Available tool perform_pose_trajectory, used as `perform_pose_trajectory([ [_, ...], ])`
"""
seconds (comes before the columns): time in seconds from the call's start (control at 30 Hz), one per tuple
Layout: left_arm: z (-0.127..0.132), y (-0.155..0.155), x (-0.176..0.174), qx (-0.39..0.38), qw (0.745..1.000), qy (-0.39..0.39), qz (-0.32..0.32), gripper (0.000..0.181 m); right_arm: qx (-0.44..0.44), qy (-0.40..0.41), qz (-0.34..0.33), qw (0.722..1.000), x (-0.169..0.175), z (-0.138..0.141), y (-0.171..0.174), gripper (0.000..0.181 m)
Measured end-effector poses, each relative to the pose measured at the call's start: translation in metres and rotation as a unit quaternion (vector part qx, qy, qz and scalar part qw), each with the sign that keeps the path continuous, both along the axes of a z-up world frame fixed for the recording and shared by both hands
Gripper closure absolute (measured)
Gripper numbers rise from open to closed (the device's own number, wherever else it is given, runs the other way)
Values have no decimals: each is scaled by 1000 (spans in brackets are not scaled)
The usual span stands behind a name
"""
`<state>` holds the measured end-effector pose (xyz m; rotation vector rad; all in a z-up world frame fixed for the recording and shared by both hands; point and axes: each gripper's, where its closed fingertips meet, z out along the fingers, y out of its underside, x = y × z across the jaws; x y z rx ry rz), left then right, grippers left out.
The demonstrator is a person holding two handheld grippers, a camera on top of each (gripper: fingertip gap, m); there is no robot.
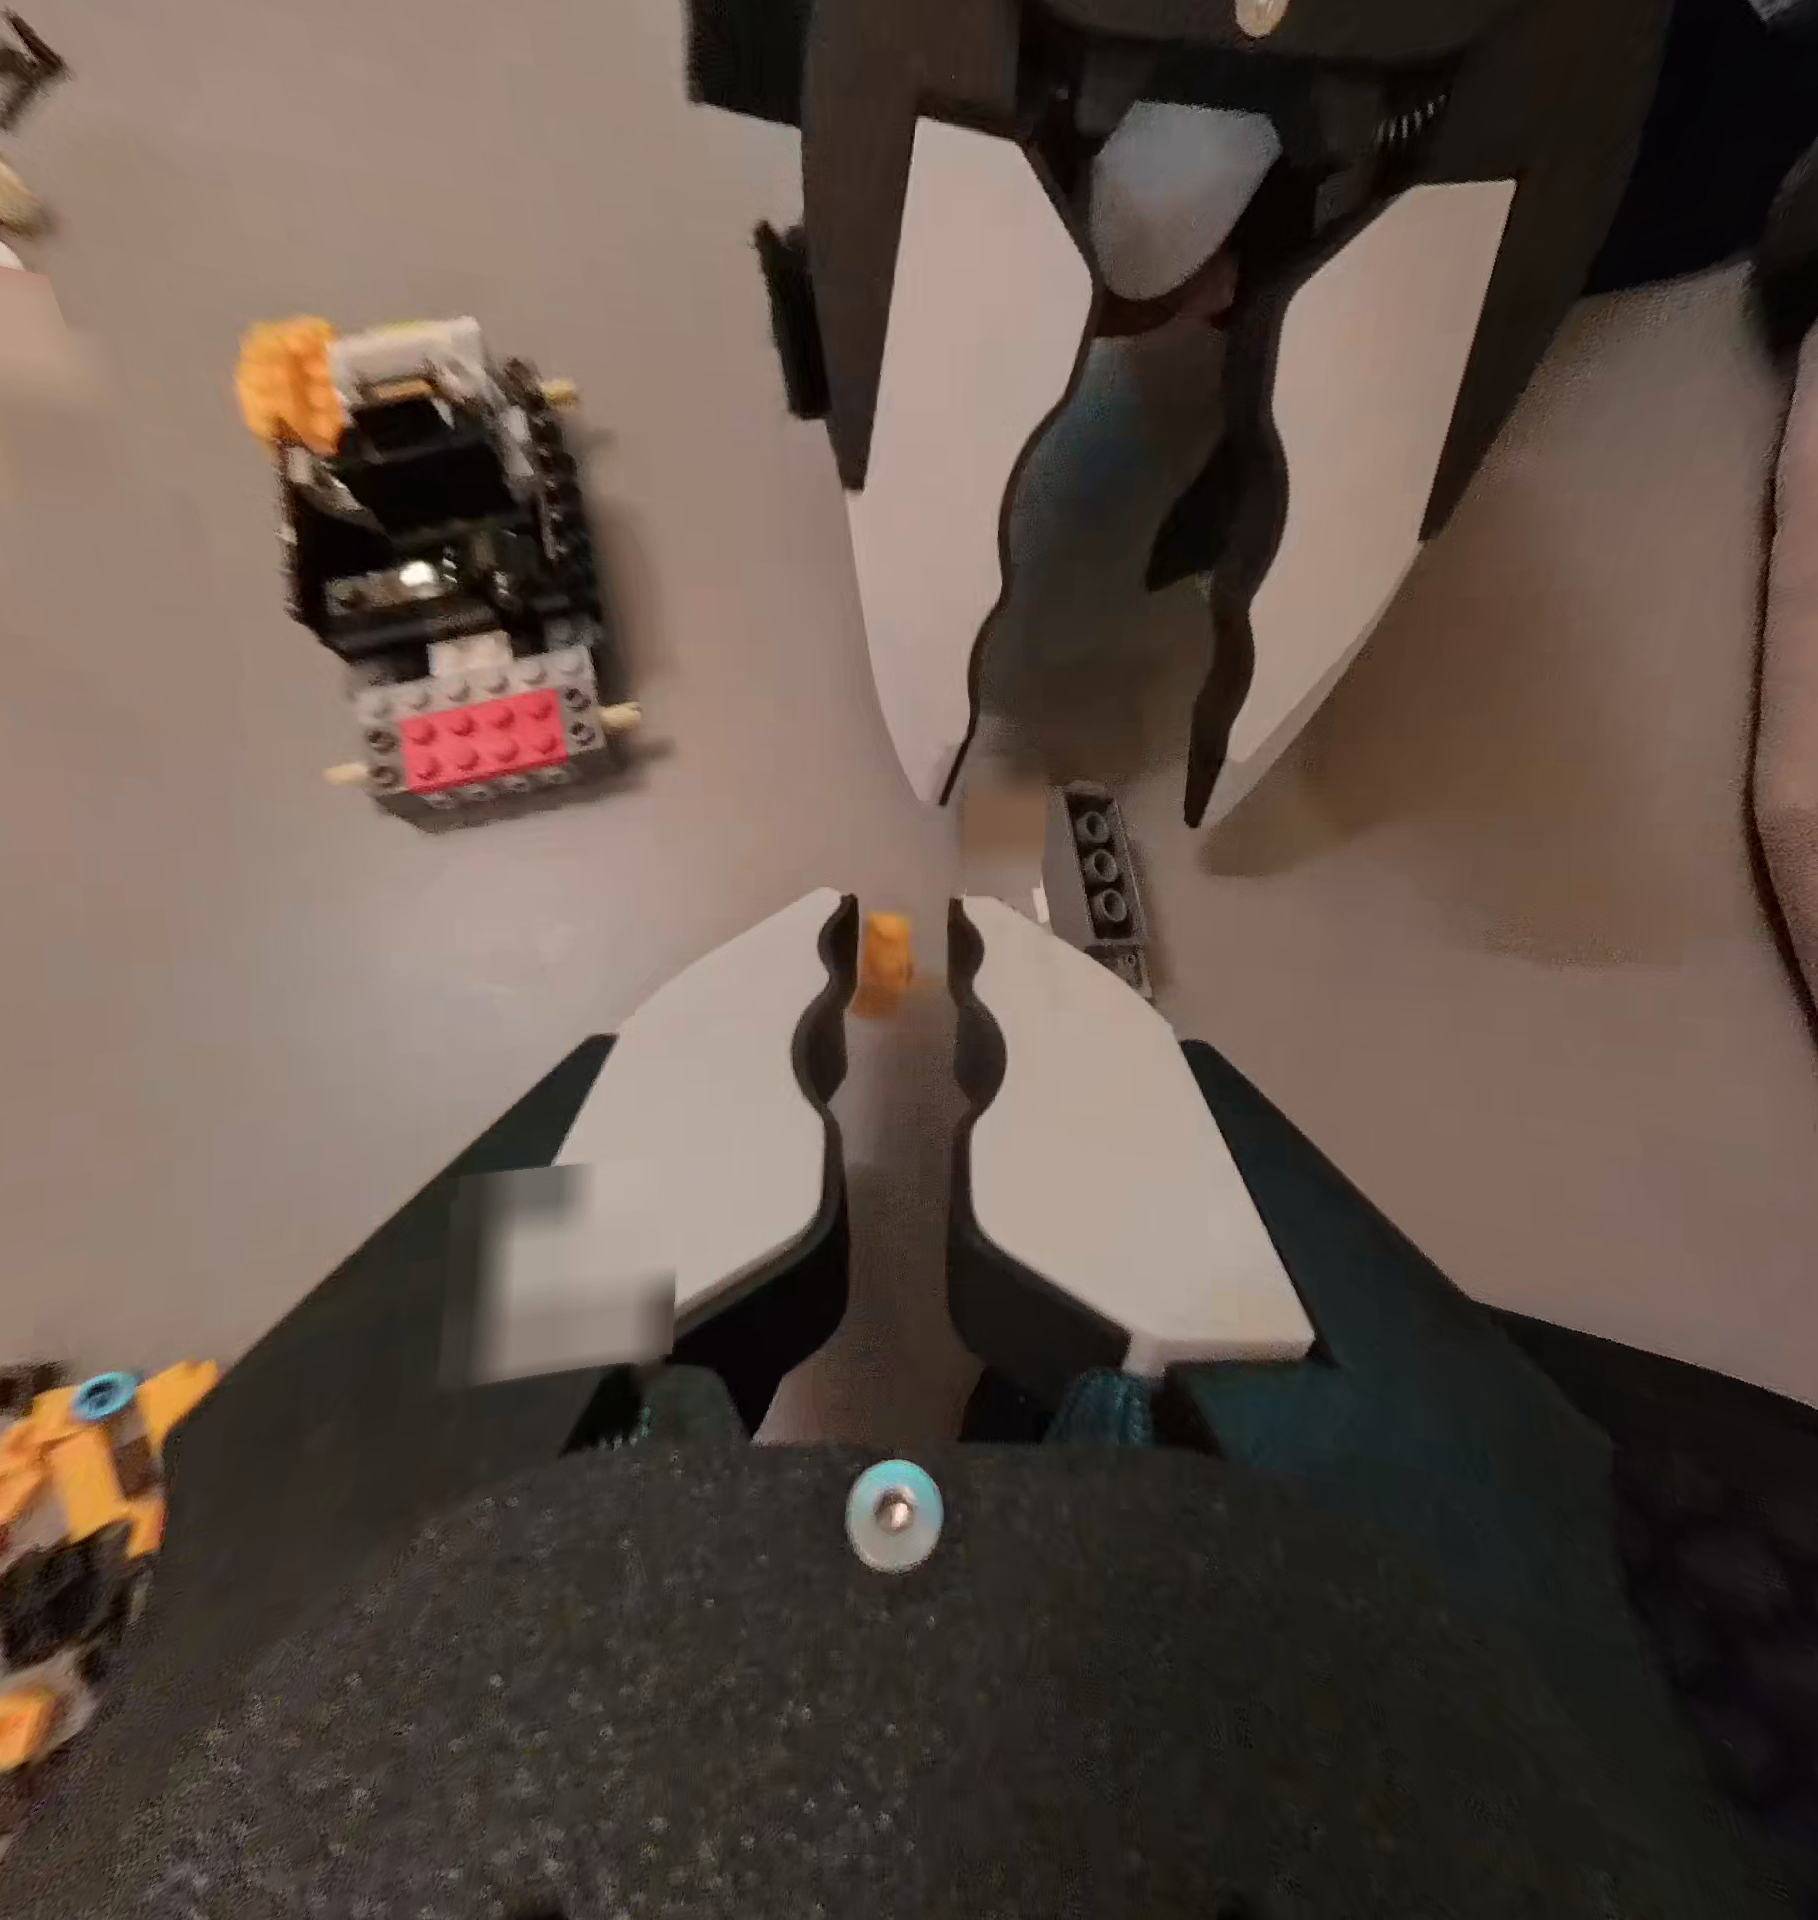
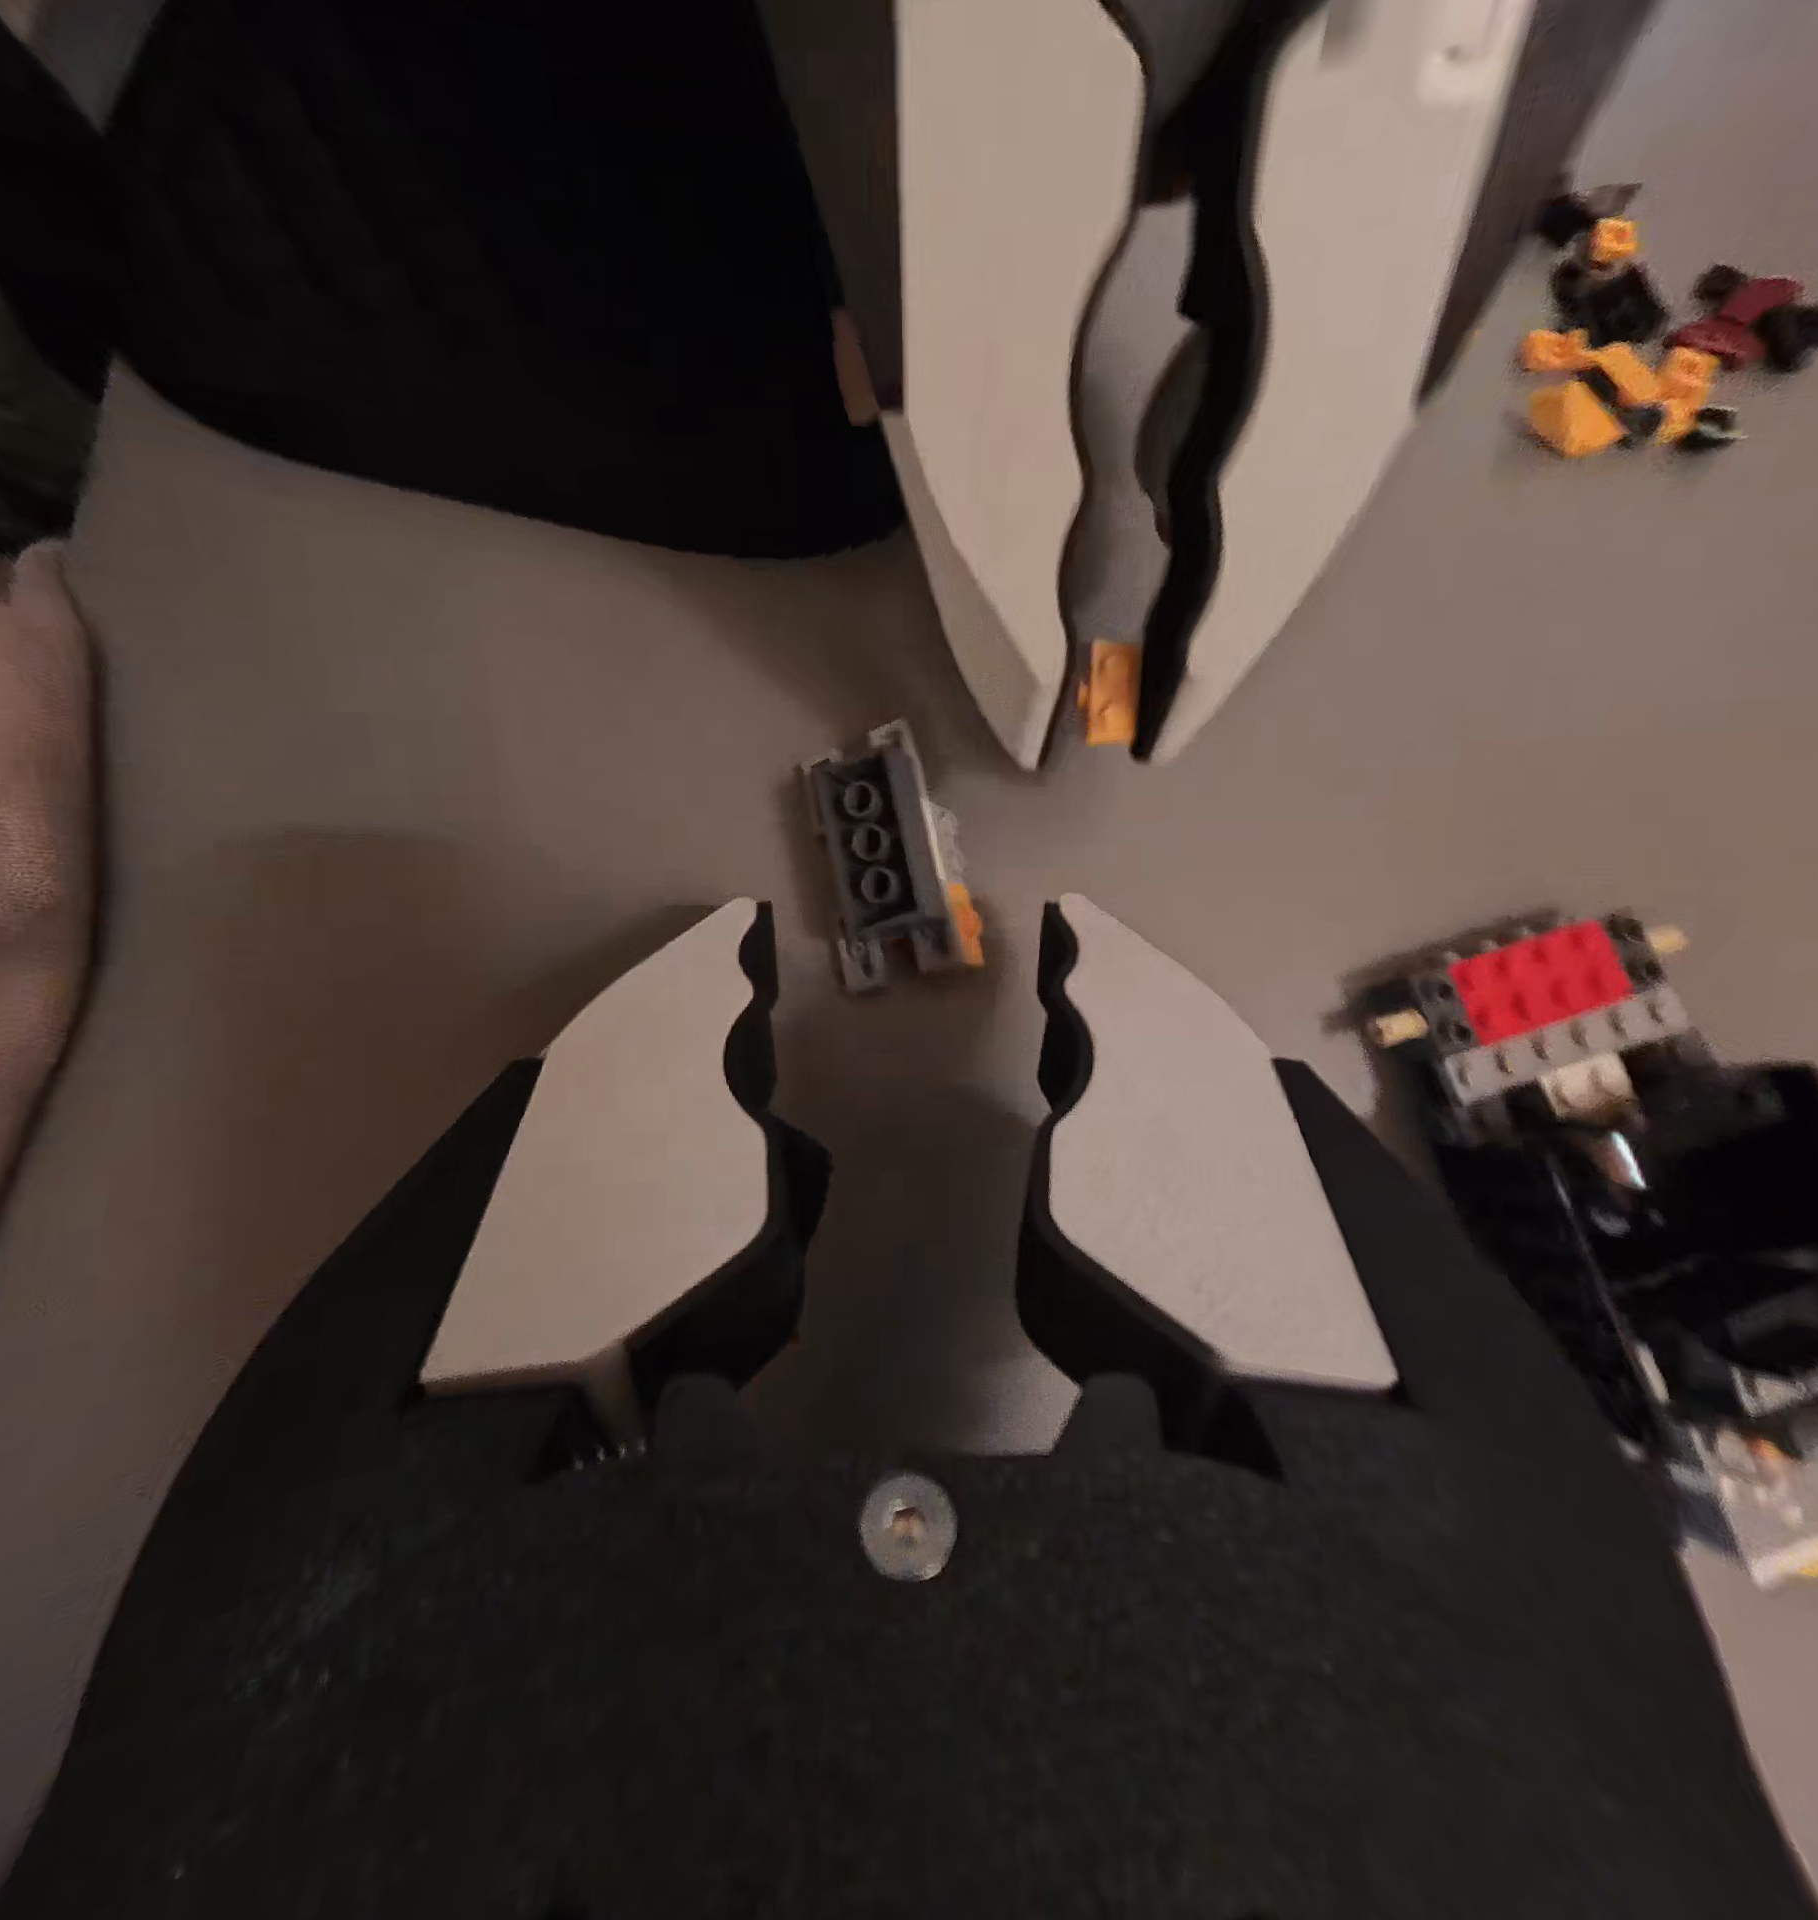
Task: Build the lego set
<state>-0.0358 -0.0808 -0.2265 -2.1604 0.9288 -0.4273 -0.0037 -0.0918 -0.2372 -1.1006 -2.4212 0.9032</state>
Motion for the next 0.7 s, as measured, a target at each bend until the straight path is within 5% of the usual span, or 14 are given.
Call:
perform_pose_trajectory([
  [0.1, -9, 2, 7, -7, 1000, -8, -5, 167, 35, -9, 25, 999, -2, -10, -4, 155],
  [0.3, -10, 7, 9, 10, 1000, -14, 3, 160, 117, 74, 27, 990, 13, -2, 19, 161],
  [0.6, 32, 2, 55, -21, 982, -184, -34, 144, 325, 289, -11, 901, 20, 37, 35, 162],
  [0.7, 27, 9, 51, -2, 989, -146, -18, 165, 331, 293, -2, 897, 21, 37, 31, 162],
])
